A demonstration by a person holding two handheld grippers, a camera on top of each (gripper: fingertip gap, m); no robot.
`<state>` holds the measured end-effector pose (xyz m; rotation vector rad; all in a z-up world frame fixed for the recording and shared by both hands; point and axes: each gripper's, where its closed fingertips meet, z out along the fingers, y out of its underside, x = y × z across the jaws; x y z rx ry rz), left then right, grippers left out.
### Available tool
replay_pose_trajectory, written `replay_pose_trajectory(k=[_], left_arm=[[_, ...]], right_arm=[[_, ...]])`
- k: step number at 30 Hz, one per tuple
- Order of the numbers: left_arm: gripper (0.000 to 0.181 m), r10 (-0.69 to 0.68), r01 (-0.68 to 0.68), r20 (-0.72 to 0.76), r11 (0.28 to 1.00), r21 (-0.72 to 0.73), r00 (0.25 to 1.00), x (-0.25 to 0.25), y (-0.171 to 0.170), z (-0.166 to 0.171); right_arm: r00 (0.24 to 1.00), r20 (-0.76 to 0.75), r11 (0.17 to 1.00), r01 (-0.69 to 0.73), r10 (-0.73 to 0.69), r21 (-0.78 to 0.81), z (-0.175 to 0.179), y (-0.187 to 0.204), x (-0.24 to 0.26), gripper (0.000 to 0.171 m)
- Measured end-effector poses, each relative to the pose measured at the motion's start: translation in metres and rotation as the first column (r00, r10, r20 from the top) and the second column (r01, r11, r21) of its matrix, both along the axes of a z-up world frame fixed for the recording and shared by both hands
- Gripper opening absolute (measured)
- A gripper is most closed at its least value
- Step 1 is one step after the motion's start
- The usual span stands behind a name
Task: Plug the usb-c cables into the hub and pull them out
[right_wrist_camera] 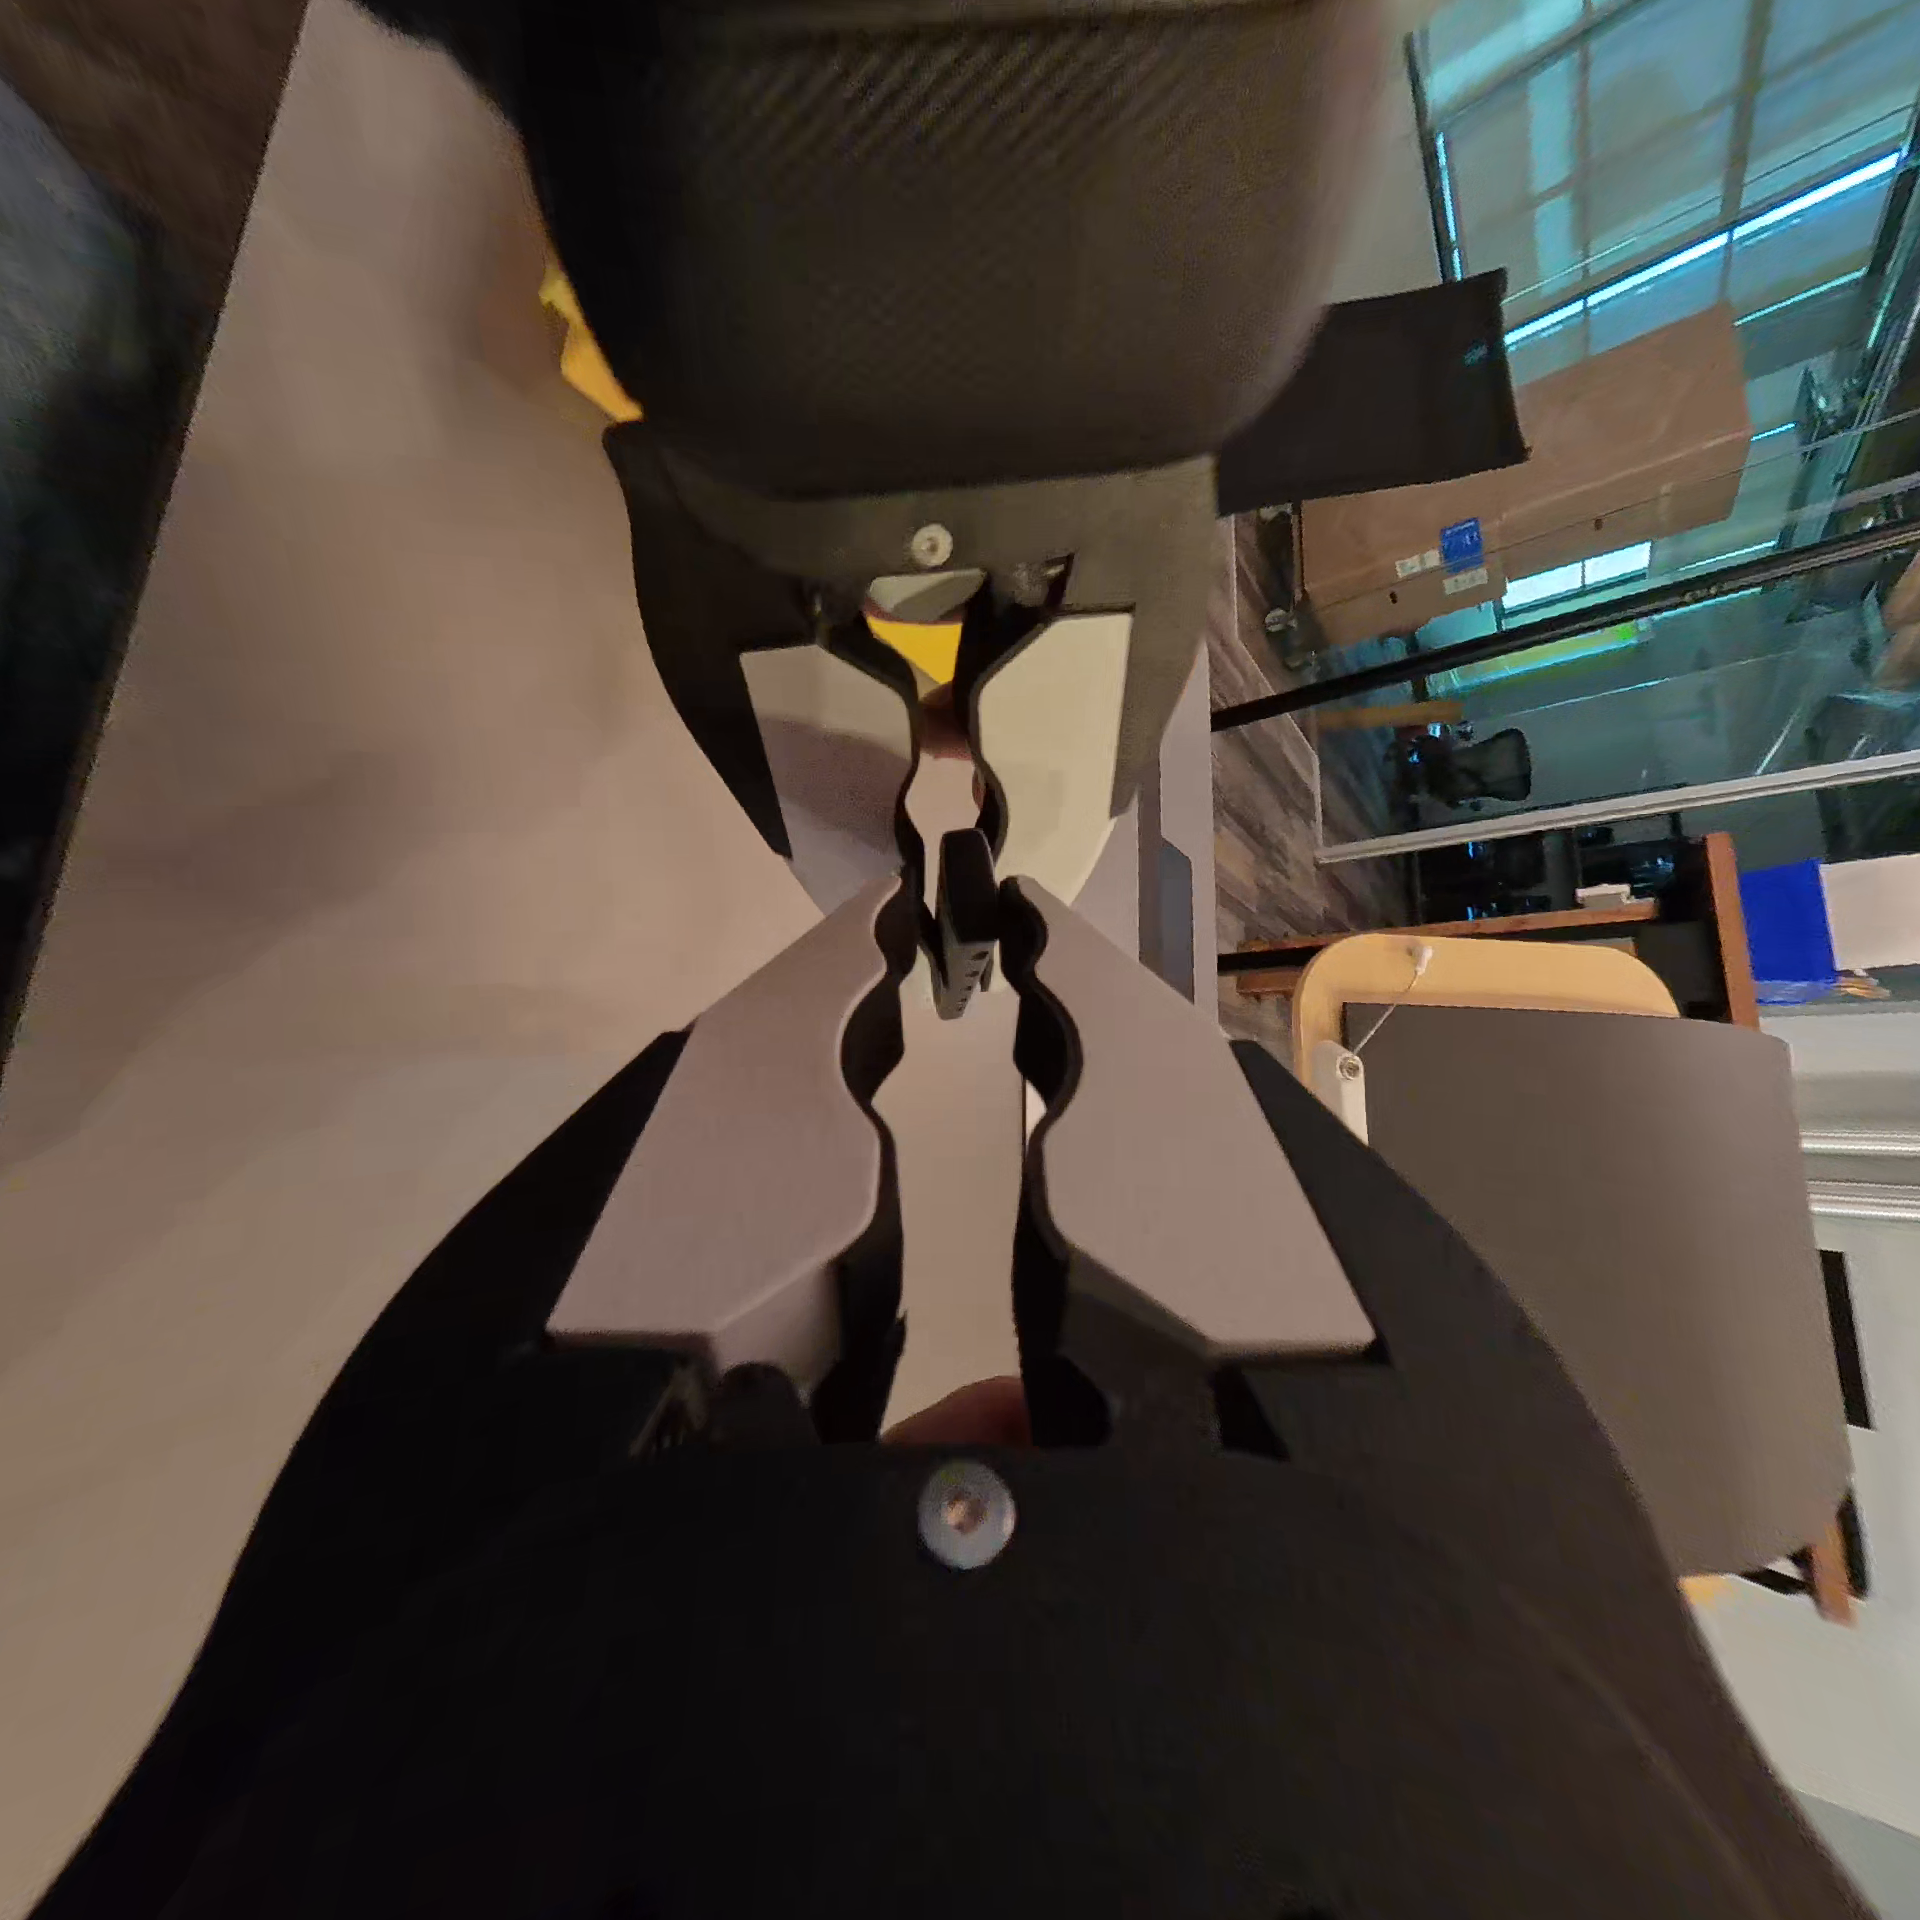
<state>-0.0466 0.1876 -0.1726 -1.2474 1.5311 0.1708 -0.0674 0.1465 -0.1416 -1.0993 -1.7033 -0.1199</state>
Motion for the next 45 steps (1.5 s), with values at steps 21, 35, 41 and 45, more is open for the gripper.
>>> replay_pose_trajectory(k=[21,35,41,45], left_arm=[[0.046,0.134,-0.142,0.114,0.987,0.070,0.984,-0.045,0.027,0.072],[0.034,0.256,-0.258,0.027,0.963,0.074,0.966,-0.090,0.050,0.072],[0.033,0.281,-0.281,-0.001,0.959,0.035,0.960,-0.099,0.056,0.063],[0.034,0.304,-0.303,-0.032,0.953,0.011,0.952,-0.107,0.061,0.055]], right_arm=[[0.916,-0.257,0.944,0.327,-0.308,0.037,0.099,0.059,0.161,0.006],[0.471,-0.094,0.442,0.714,-0.877,-0.544,0.034,0.133,0.414,0.007],[0.355,0.023,0.189,0.549,-0.935,-0.814,-0.031,0.150,0.449,0.007],[0.213,0.092,0.053,0.590,-0.973,-0.806,-0.060,0.166,0.490,0.018]])
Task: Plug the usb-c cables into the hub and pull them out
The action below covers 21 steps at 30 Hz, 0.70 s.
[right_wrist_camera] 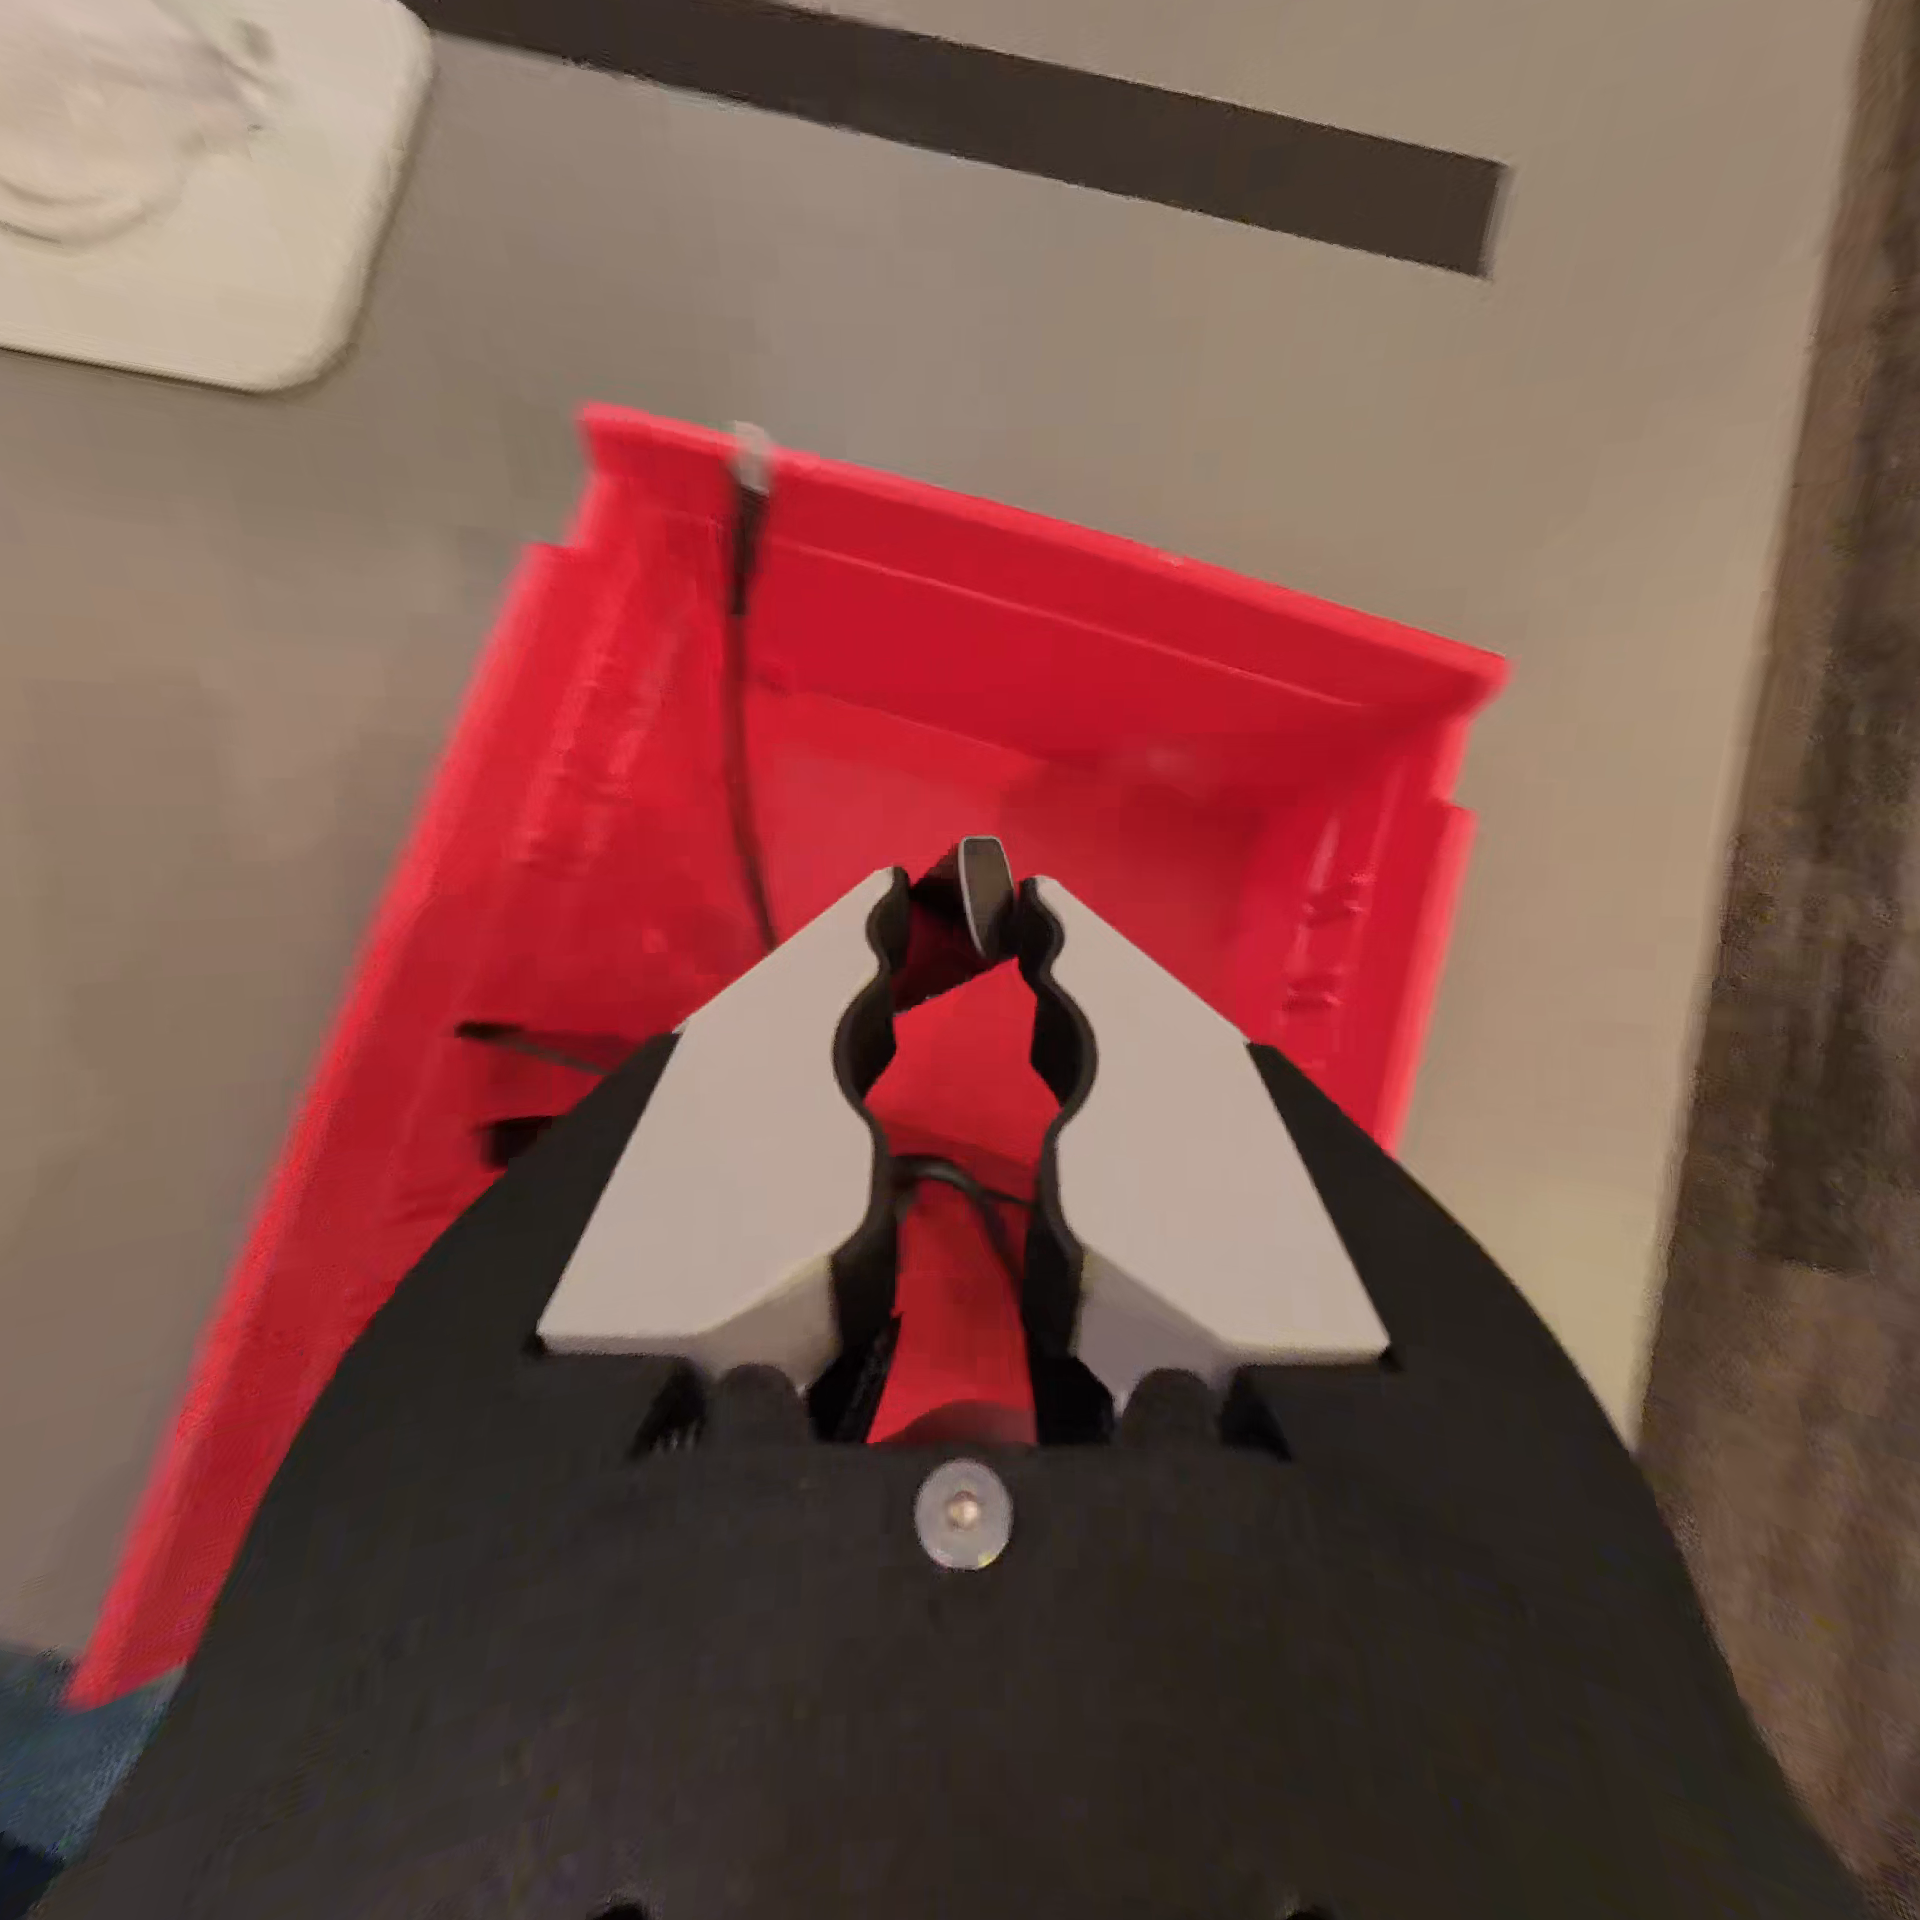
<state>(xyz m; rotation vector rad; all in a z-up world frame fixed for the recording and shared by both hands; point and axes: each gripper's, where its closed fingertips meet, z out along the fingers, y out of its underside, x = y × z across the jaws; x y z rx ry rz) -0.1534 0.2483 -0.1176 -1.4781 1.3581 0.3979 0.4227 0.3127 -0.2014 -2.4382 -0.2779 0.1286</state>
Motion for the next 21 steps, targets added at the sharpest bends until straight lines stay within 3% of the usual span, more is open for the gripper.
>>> replay_pose_trajectory(k=[3,6,11,17,21], left_arm=[[0.036,0.029,-0.030,-0.014,0.999,-0.018,0.999,-0.012,0.005,-0.003],[0.038,0.067,-0.067,-0.013,0.997,-0.036,0.998,-0.027,0.012,-0.005],[0.040,0.159,-0.160,-0.021,0.986,-0.046,0.987,-0.065,0.027,-0.004],[0.043,0.308,-0.309,-0.030,0.950,-0.045,0.951,-0.131,0.047,-0.006],[0.046,0.374,-0.377,-0.055,0.923,-0.079,0.926,-0.166,0.056,-0.023]], right_arm=[[0.980,0.192,0.998,0.051,-0.043,-0.038,-0.010,0.005,0.029,0.055],[0.944,0.325,0.997,0.070,-0.064,-0.008,-0.001,0.008,0.044,0.063],[0.938,0.343,0.982,-0.026,-0.041,0.188,0.054,0.002,0.006,0.055],[0.910,0.402,0.893,-0.263,0.103,0.366,0.110,-0.036,-0.103,0.047],[0.892,0.396,0.814,-0.391,0.220,0.429,0.118,-0.063,-0.180,0.035]])
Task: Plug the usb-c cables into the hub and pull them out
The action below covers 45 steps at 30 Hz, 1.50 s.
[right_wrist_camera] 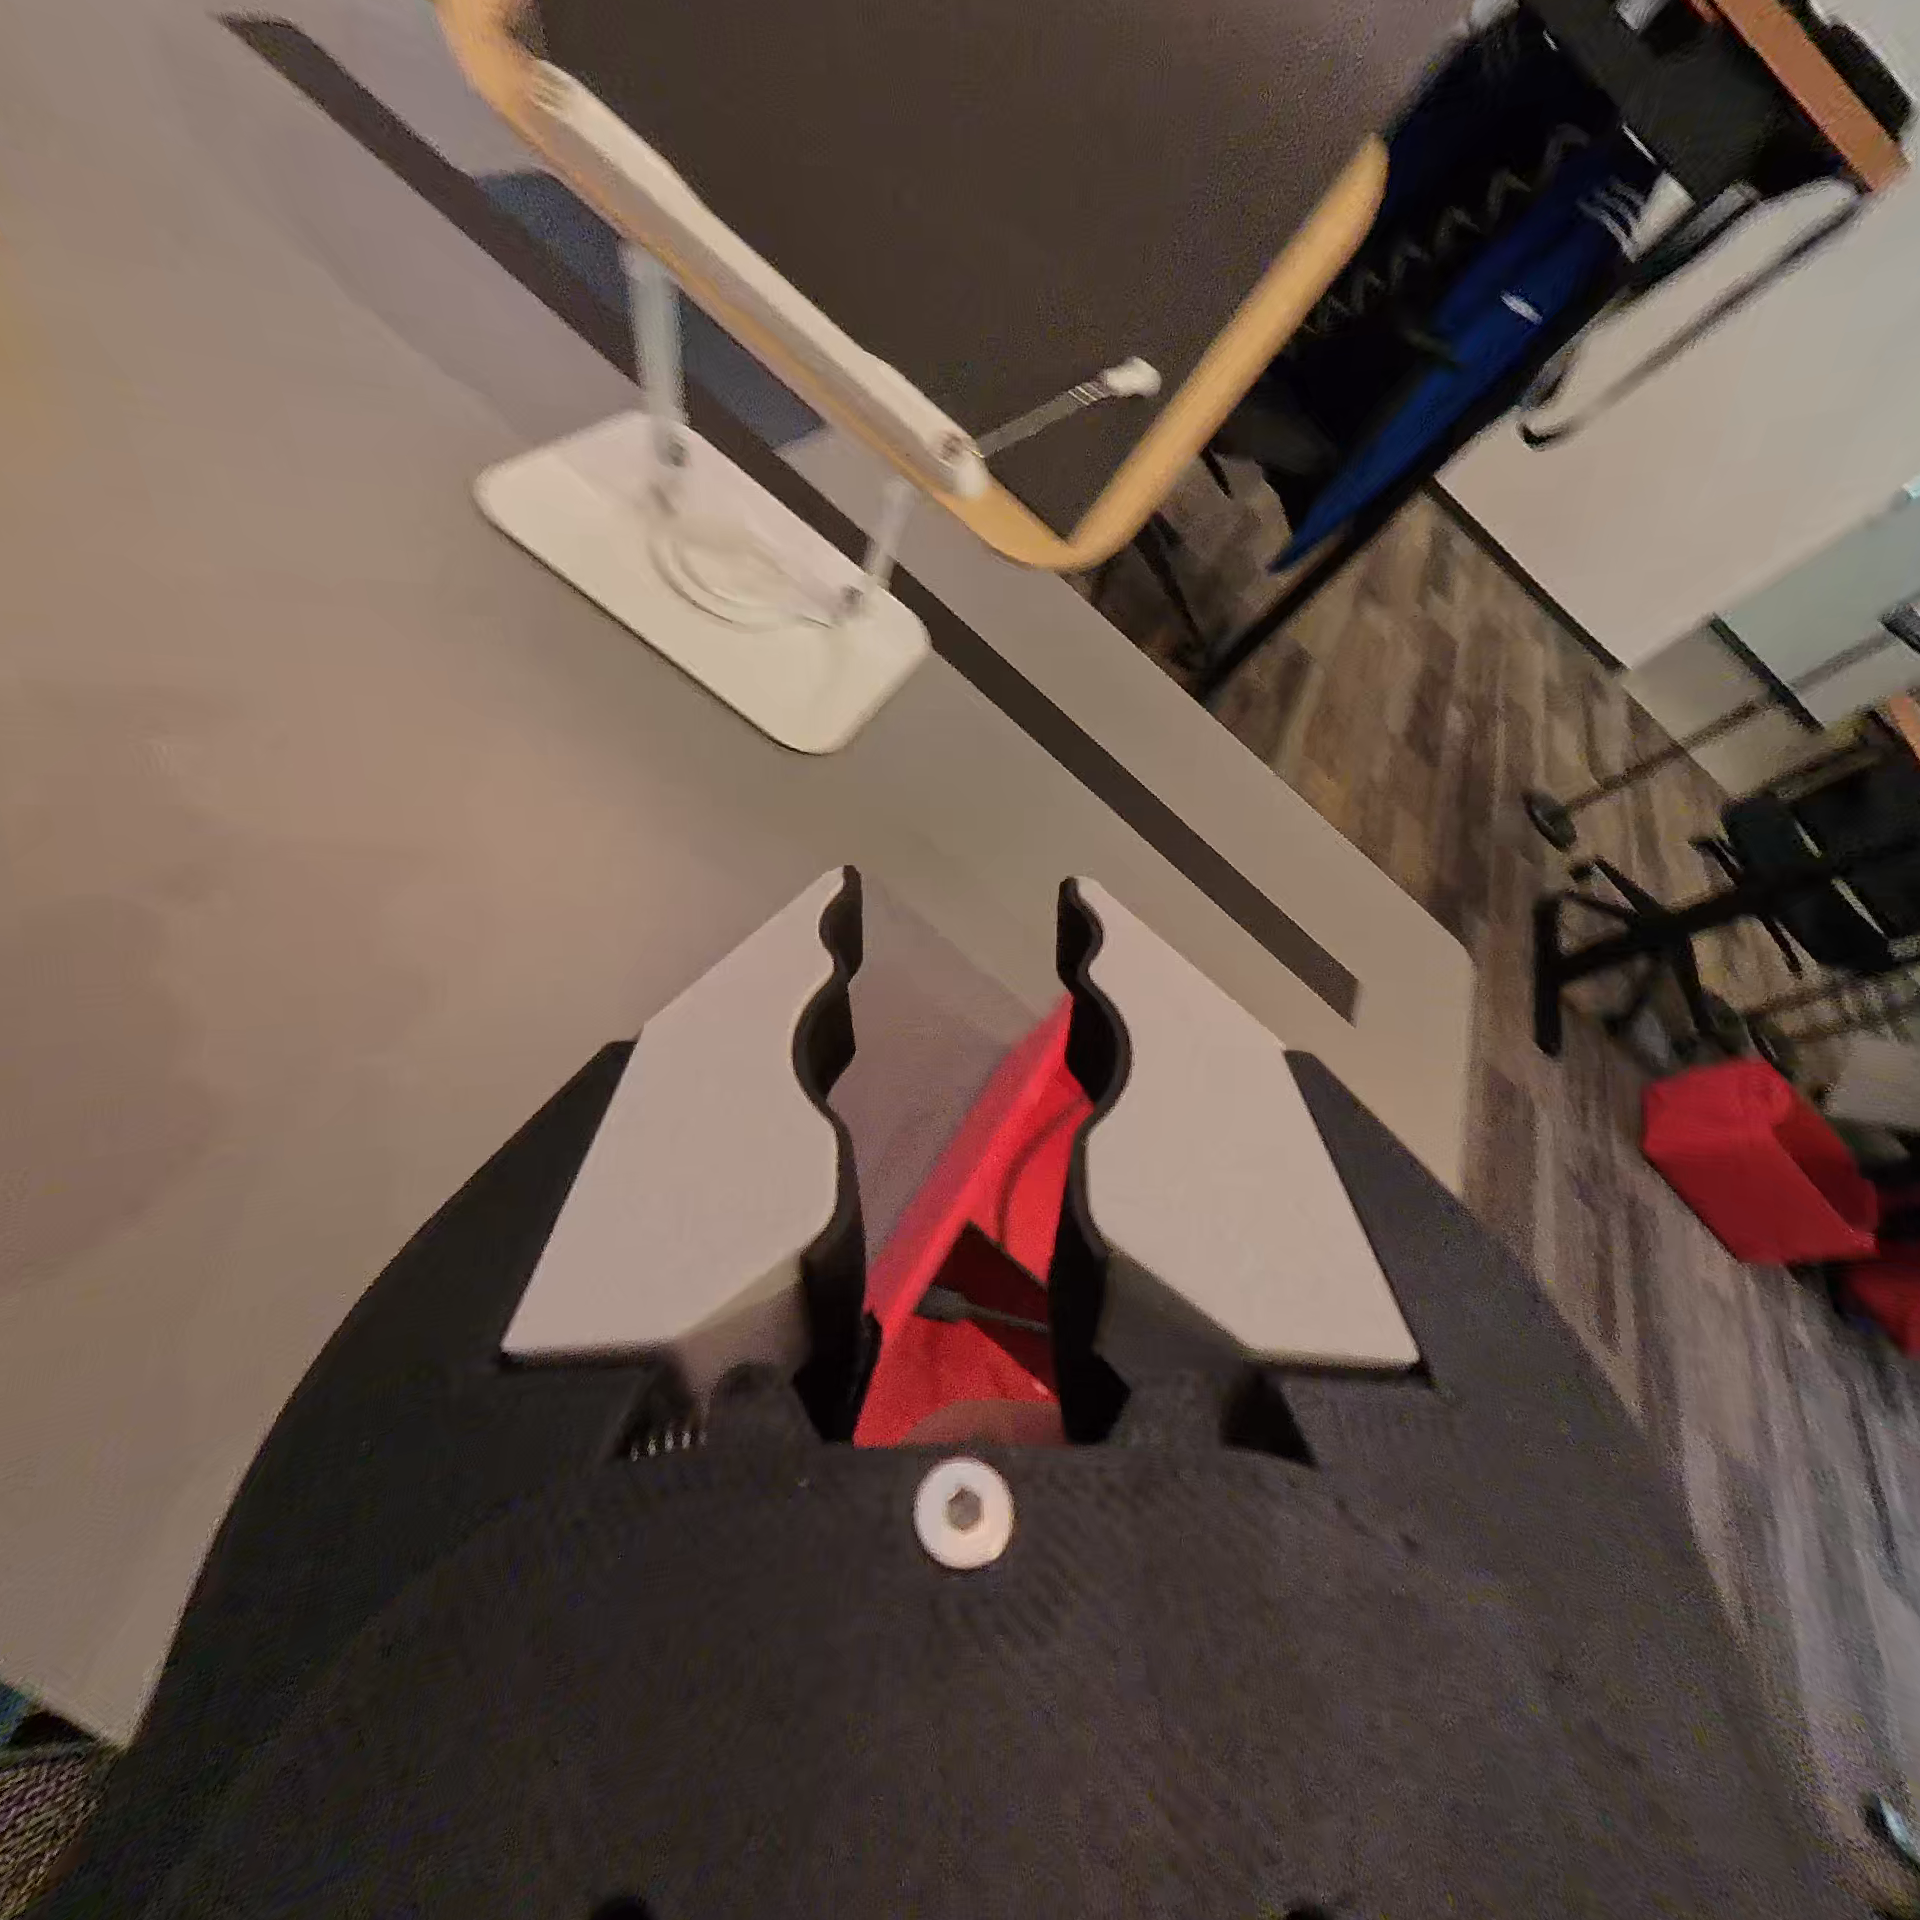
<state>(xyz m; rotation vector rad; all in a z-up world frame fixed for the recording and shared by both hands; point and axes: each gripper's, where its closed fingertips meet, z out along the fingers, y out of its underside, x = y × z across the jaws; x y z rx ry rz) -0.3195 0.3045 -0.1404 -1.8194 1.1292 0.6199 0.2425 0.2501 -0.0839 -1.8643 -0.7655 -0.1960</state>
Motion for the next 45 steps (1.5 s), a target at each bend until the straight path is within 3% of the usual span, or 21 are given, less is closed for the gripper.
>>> replay_pose_trajectory(k=[3,9,11,18,23,24,25,26,33,45], left_arm=[[0.048,0.052,-0.054,-0.059,0.998,-0.035,0.997,-0.024,0.006,-0.017],[0.055,0.141,-0.138,0.066,0.989,-0.047,0.988,-0.060,0.036,-0.024],[0.063,0.163,-0.151,0.122,0.984,-0.098,0.979,-0.068,0.048,-0.032],[0.079,0.227,-0.196,0.102,0.948,-0.249,0.968,-0.087,0.086,-0.066],[0.061,0.258,-0.206,0.122,0.921,-0.329,0.958,-0.090,0.101,-0.086],[0.042,0.275,-0.231,0.120,0.929,-0.289,0.954,-0.094,0.105,-0.083],[0.039,0.275,-0.234,0.117,0.932,-0.277,0.954,-0.095,0.105,-0.081],[0.014,0.284,-0.250,0.124,0.939,-0.235,0.951,-0.097,0.107,-0.074],[0.011,0.245,-0.228,0.210,0.968,-0.103,0.947,-0.089,0.097,-0.032],[0.008,0.095,-0.156,0.280,0.966,0.205,0.955,-0.048,0.059,0.113]], right_arm=[[0.995,-0.036,0.996,-0.094,0.094,0.005,-0.005,-0.013,-0.045,0.035],[0.969,-0.025,0.969,-0.247,0.246,-0.024,-0.019,-0.033,-0.107,0.039],[0.961,-0.023,0.960,-0.278,0.277,-0.024,-0.020,-0.038,-0.119,0.039],[0.935,-0.084,0.936,-0.350,0.346,-0.042,-0.027,-0.051,-0.145,0.041],[0.934,-0.049,0.933,-0.357,0.355,-0.050,-0.035,-0.053,-0.150,0.041],[0.931,-0.053,0.931,-0.363,0.360,-0.049,-0.035,-0.054,-0.152,0.040],[0.930,-0.056,0.930,-0.365,0.362,-0.047,-0.035,-0.055,-0.152,0.040],[0.931,-0.056,0.930,-0.364,0.361,-0.046,-0.035,-0.054,-0.152,0.040],[0.928,-0.069,0.929,-0.369,0.366,-0.035,-0.034,-0.054,-0.153,0.038],[0.901,-0.084,0.903,-0.428,0.426,-0.018,-0.027,-0.065,-0.179,0.039]])
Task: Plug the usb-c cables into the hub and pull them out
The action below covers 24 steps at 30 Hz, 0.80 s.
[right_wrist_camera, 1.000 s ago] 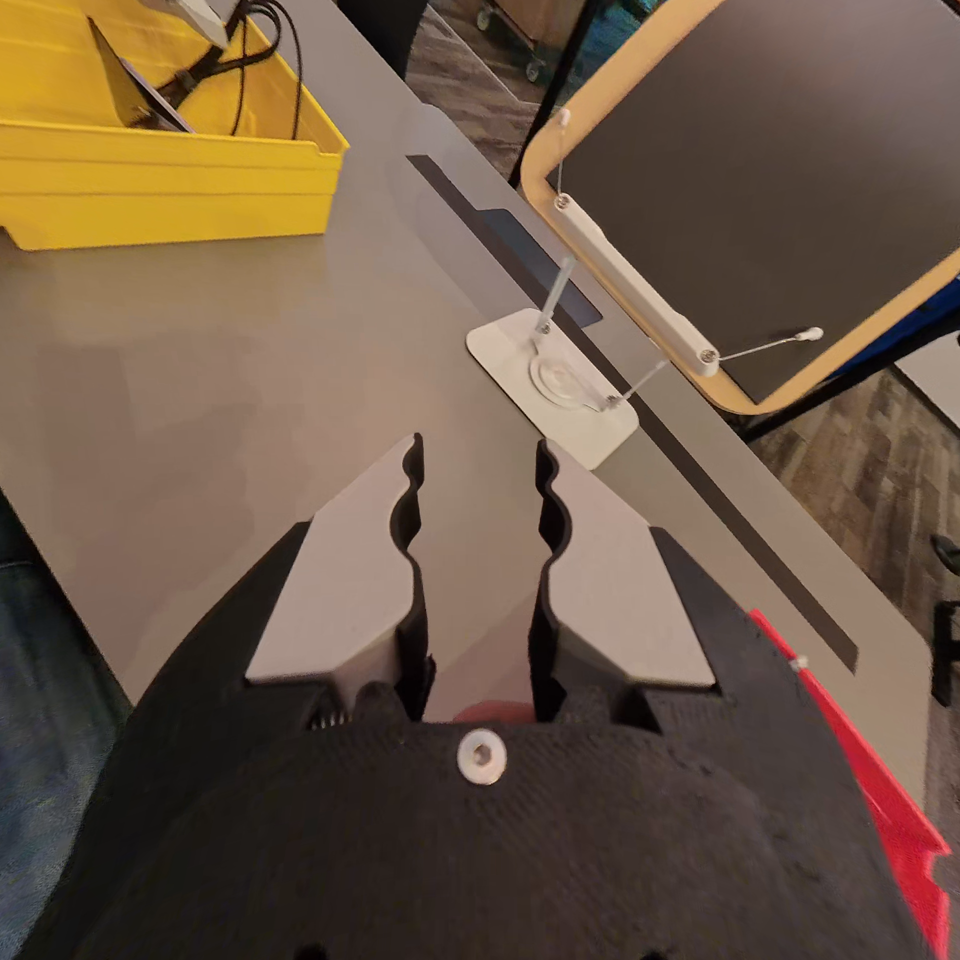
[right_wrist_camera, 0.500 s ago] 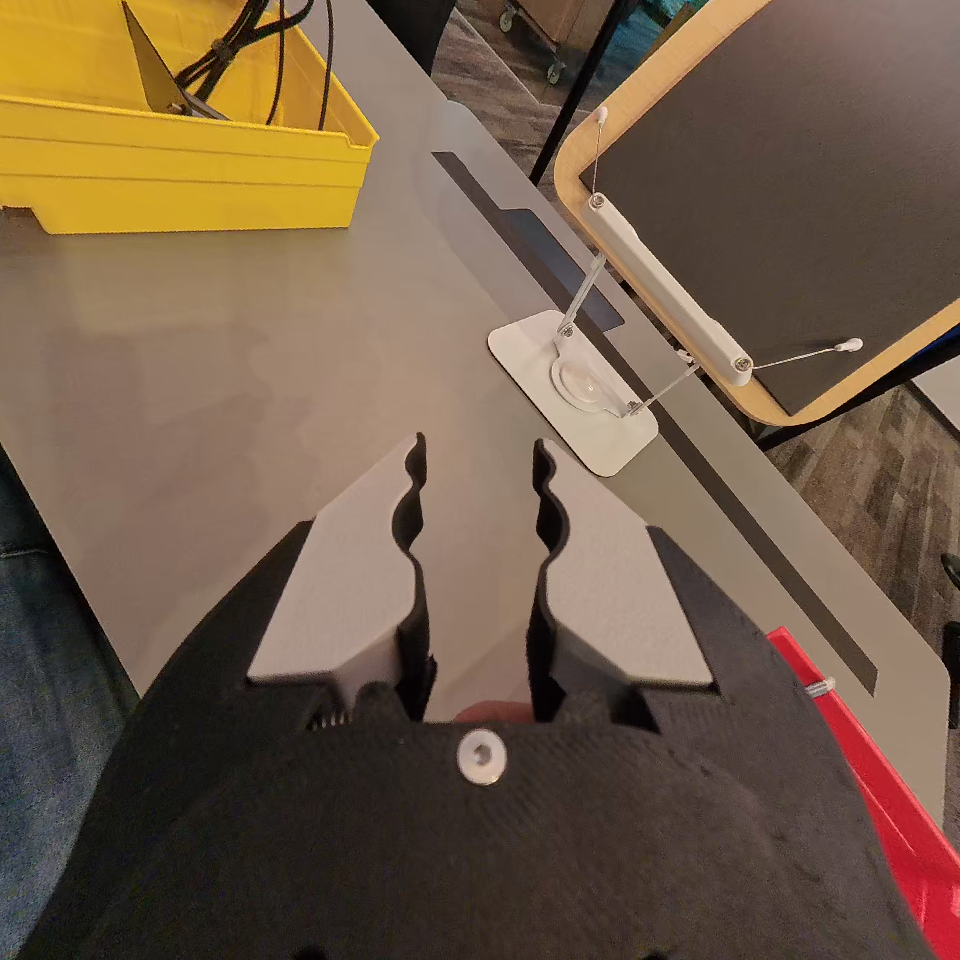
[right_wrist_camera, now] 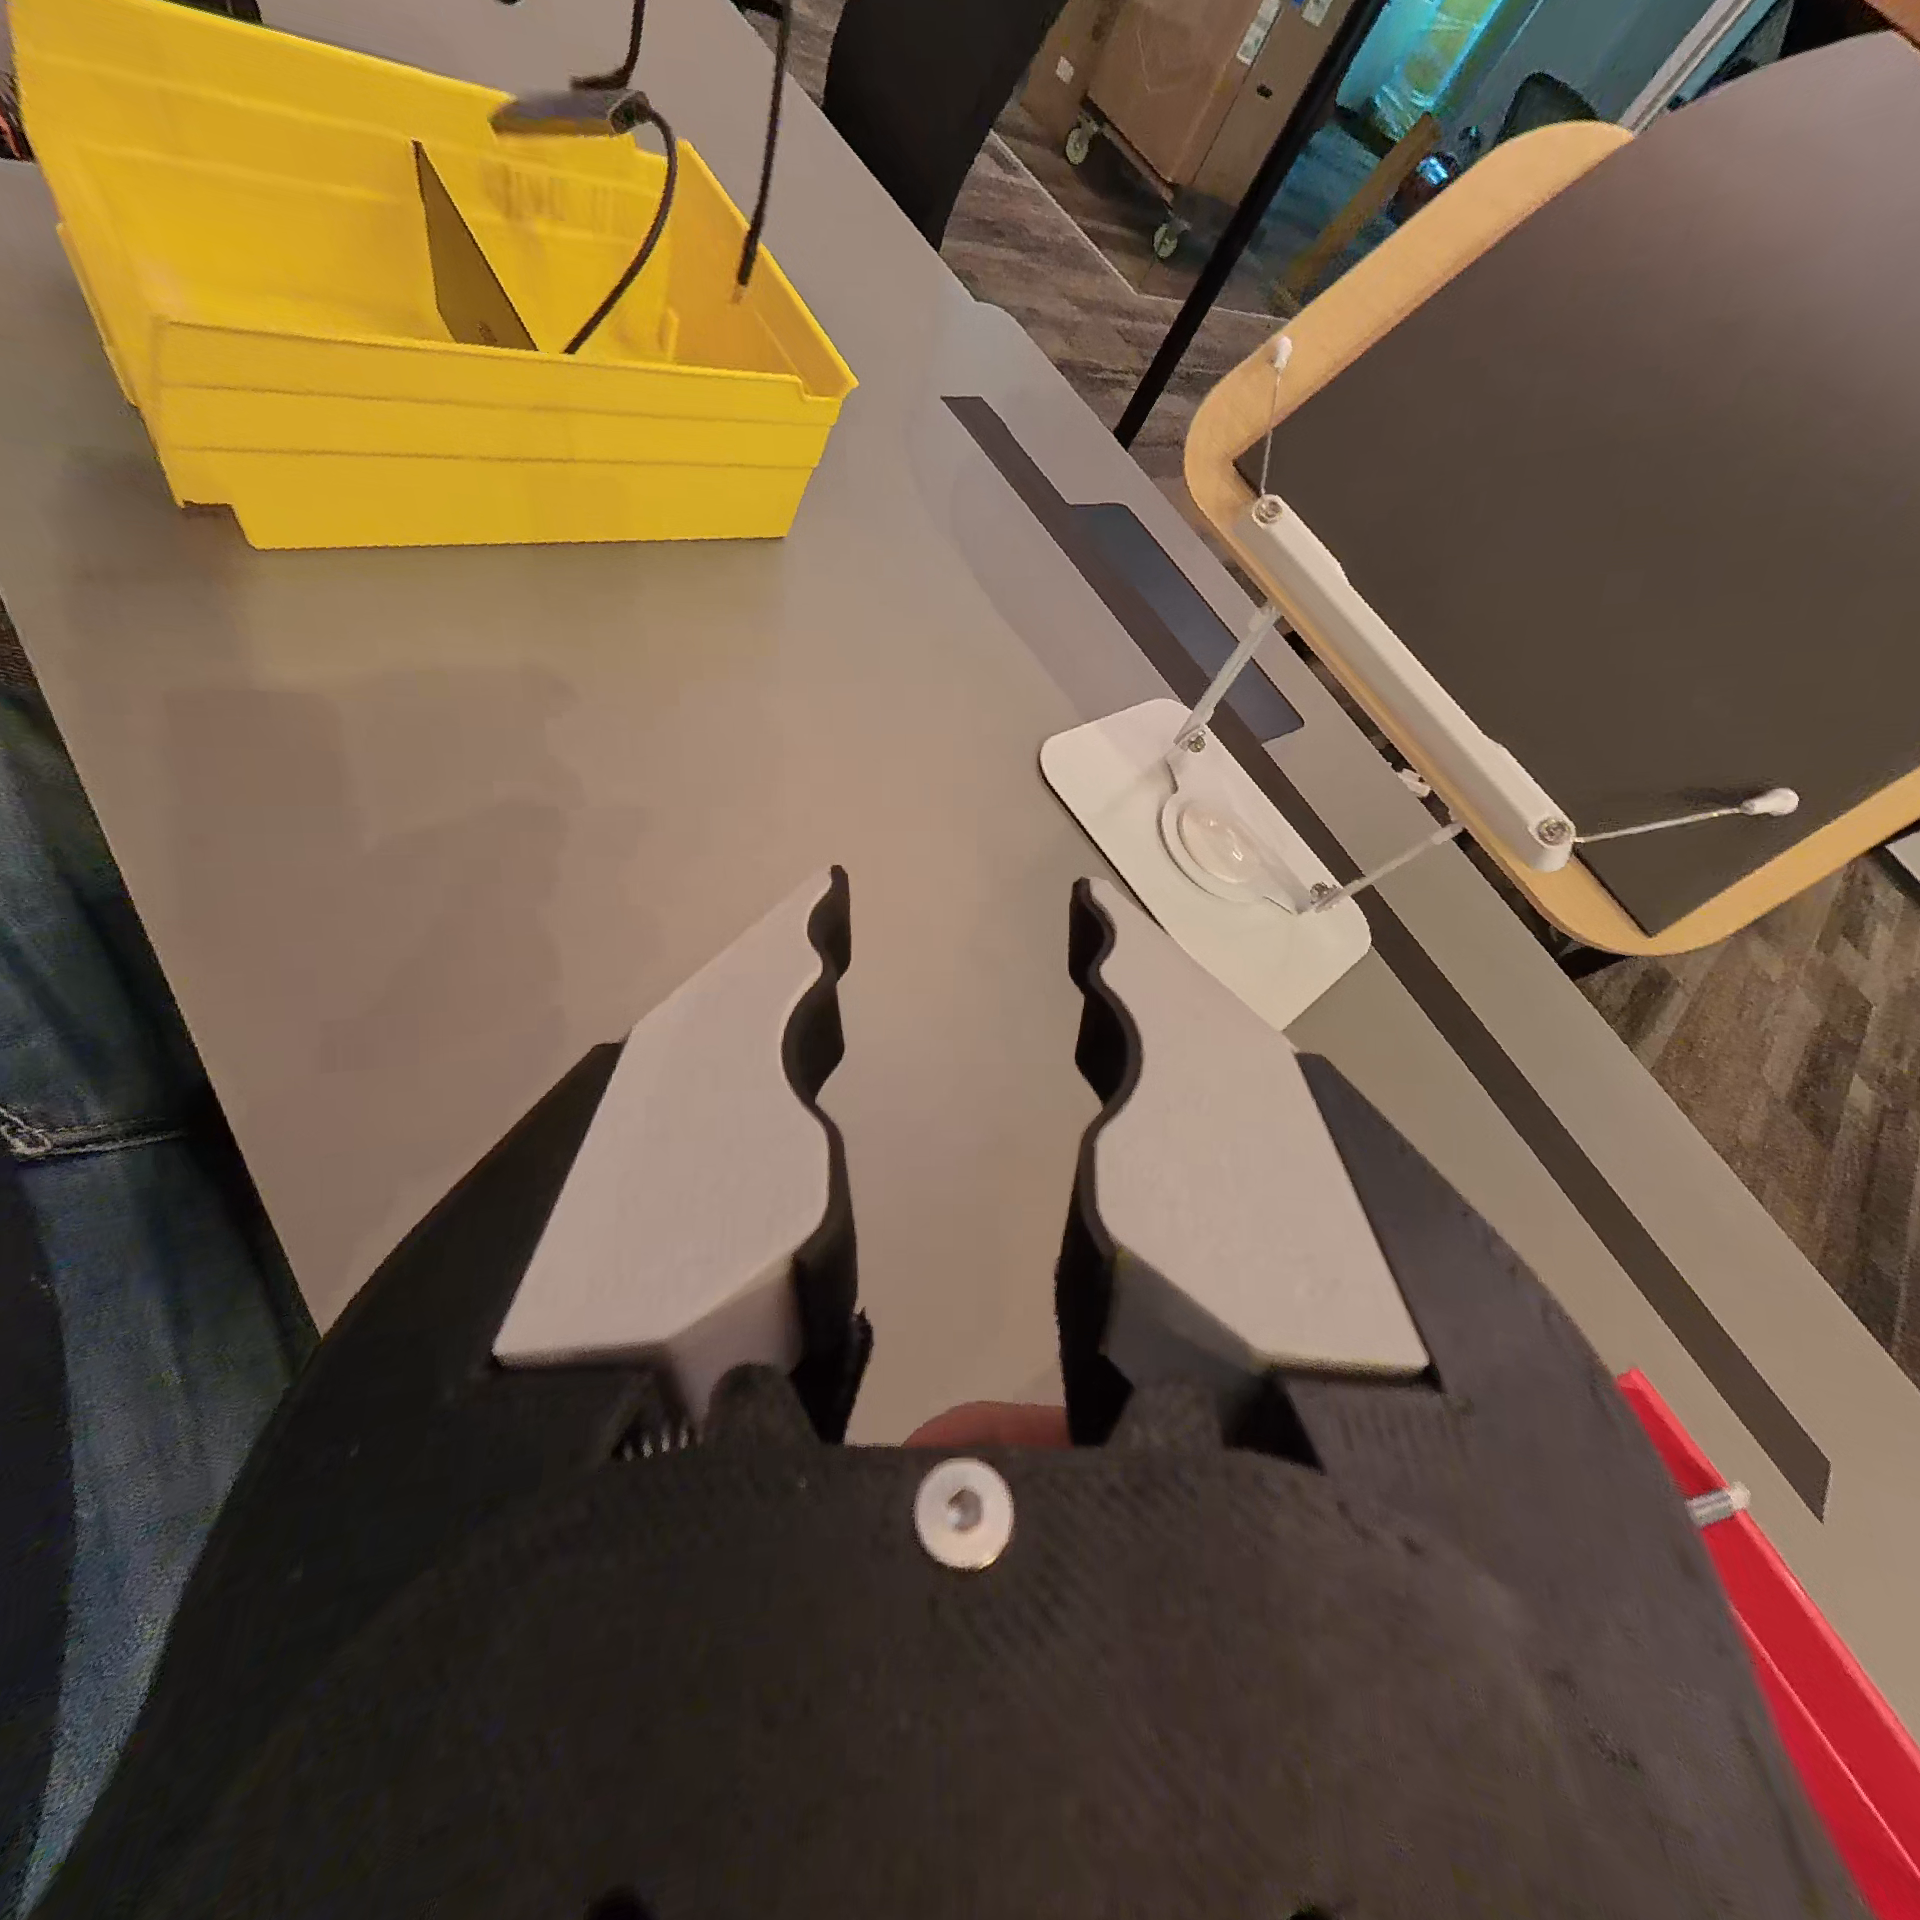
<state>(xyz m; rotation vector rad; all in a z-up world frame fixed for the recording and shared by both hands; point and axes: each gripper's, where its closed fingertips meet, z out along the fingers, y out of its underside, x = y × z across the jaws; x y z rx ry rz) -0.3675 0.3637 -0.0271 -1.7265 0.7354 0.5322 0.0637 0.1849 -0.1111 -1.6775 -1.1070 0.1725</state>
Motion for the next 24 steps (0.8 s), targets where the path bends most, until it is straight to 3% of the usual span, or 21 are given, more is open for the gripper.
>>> replay_pose_trajectory(k=[14,19,24], left_arm=[[0.008,-0.045,0.047,-0.014,0.987,0.151,0.999,0.041,-0.013,0.068],[0.008,-0.110,0.118,-0.051,0.974,0.194,0.993,0.085,-0.023,0.102],[0.007,-0.183,0.200,-0.098,0.958,0.207,0.978,0.141,-0.033,0.128]], right_arm=[[0.988,-0.023,0.987,-0.154,0.155,0.033,0.011,-0.015,-0.059,0.047],[0.975,0.064,0.960,-0.221,0.213,0.174,0.023,-0.011,-0.097,0.055],[0.960,0.220,0.887,-0.247,0.171,0.391,0.041,-0.009,-0.133,0.055]])
